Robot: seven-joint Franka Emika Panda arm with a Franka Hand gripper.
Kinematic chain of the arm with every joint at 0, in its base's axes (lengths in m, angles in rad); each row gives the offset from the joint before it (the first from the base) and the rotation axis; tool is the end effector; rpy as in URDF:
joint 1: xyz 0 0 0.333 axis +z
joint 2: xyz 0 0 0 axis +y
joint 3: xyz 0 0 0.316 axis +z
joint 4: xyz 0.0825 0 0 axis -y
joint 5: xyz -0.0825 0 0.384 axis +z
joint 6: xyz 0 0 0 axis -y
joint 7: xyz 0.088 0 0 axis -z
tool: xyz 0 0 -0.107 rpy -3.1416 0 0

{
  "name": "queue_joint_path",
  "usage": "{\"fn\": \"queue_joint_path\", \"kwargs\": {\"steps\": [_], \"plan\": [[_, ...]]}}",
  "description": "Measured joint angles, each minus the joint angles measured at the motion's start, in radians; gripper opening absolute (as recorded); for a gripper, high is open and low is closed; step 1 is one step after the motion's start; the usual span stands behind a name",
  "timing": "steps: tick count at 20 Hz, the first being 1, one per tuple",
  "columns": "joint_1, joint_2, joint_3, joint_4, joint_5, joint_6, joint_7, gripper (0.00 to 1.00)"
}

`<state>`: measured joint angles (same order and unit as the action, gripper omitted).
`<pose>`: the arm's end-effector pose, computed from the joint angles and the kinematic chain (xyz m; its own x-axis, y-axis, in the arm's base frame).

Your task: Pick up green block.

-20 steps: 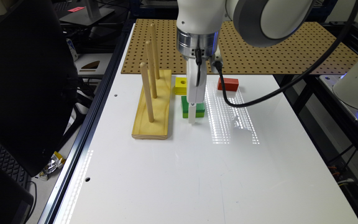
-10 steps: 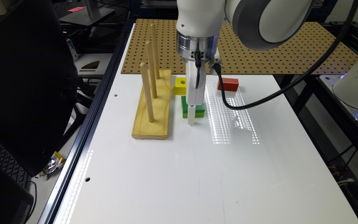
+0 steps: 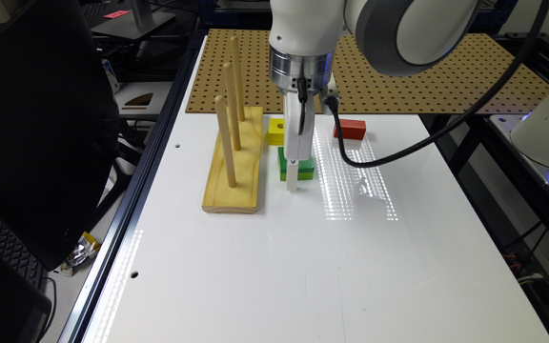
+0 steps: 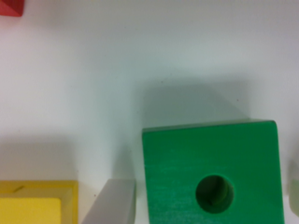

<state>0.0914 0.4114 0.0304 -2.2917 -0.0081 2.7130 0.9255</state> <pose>0.5248 0.0652 0.1710 0.6975 -0.7166 -0.0009 -0.7166 -0.6974 -0.0133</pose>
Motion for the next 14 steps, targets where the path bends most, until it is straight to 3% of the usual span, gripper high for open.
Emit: {"fn": "queue_joint_path", "kwargs": {"steps": [2,3,14], "plan": [[0.000,0.001,0.000,0.001,0.0000,0.001,0.000,1.00],[0.000,0.000,0.000,0.001,0.0000,0.001,0.000,0.00],[0.000,0.000,0.000,0.001,0.0000,0.001,0.000,0.00]]}}
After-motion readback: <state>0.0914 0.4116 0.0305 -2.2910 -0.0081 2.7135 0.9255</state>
